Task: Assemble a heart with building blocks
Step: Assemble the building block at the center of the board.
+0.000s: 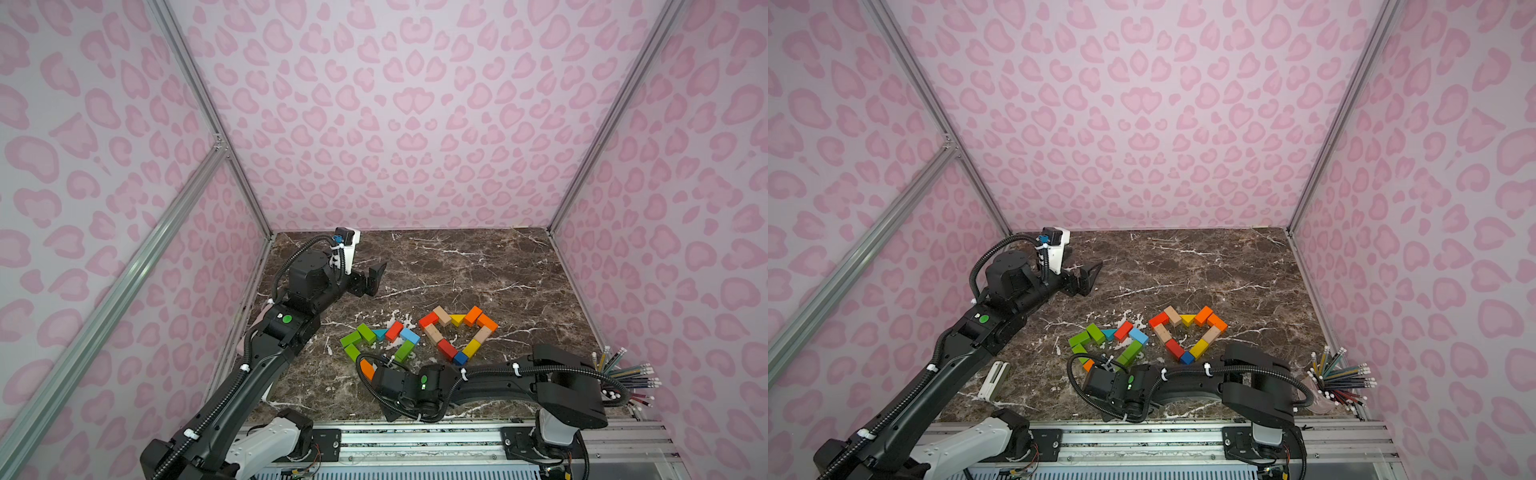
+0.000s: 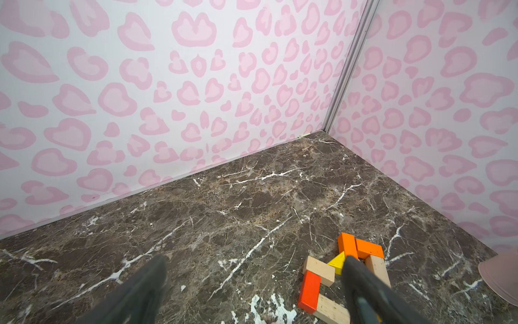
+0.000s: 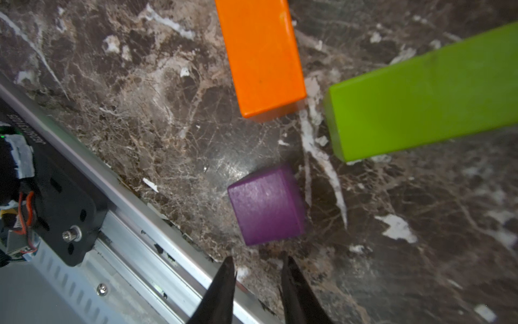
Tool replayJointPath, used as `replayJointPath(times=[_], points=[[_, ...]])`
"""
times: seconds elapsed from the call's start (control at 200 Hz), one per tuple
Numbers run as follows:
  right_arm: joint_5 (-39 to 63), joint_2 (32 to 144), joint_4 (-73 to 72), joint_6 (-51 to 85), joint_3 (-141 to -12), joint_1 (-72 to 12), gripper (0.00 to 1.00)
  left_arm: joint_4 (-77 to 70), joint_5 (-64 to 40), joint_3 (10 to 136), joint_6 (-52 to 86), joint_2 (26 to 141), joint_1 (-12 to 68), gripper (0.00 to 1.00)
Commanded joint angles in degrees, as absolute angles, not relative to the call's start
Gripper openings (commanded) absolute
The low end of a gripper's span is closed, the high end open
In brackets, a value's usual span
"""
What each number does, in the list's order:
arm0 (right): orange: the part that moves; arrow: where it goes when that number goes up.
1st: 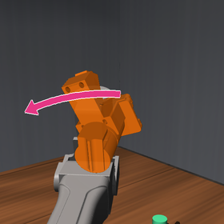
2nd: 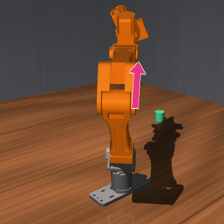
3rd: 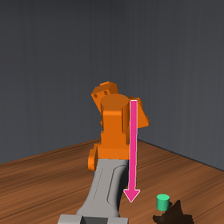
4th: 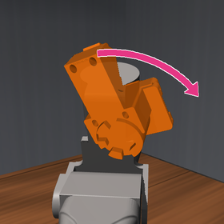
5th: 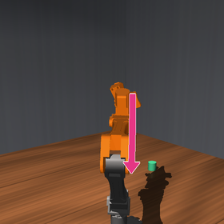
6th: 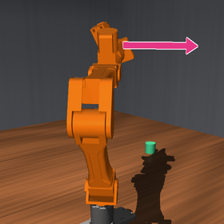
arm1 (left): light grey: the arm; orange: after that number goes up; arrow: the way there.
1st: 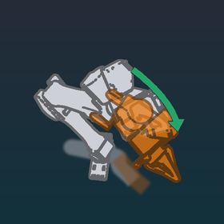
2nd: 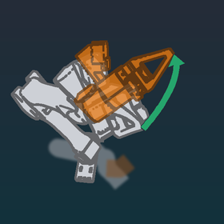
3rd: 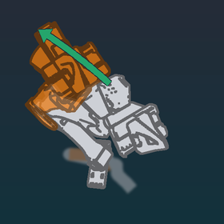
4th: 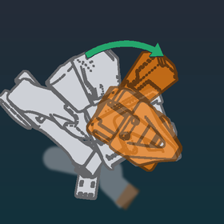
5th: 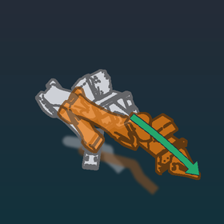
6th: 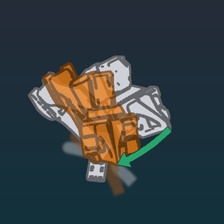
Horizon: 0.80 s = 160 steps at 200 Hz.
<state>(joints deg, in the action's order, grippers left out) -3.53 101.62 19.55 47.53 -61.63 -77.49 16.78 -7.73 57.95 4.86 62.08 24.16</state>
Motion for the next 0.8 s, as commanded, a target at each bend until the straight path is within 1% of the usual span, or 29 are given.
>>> replayJointPath(times=[0.0,0.535,0.795], points=[[-4.36,102.33,18.81,50.42,-62.79,-77.43,0.31,14.67,-8.27,58.08,4.78,61.86,24.00,0.99],[-4.54,103.18,15.56,52.60,-62.66,-75.51,0.31,14.56,-8.64,57.96,4.83,61.90,23.91,0.99],[-4.39,103.20,13.90,53.53,-61.98,-74.44,0.29,14.54,-8.70,57.92,4.78,62.07,23.82,0.99]])
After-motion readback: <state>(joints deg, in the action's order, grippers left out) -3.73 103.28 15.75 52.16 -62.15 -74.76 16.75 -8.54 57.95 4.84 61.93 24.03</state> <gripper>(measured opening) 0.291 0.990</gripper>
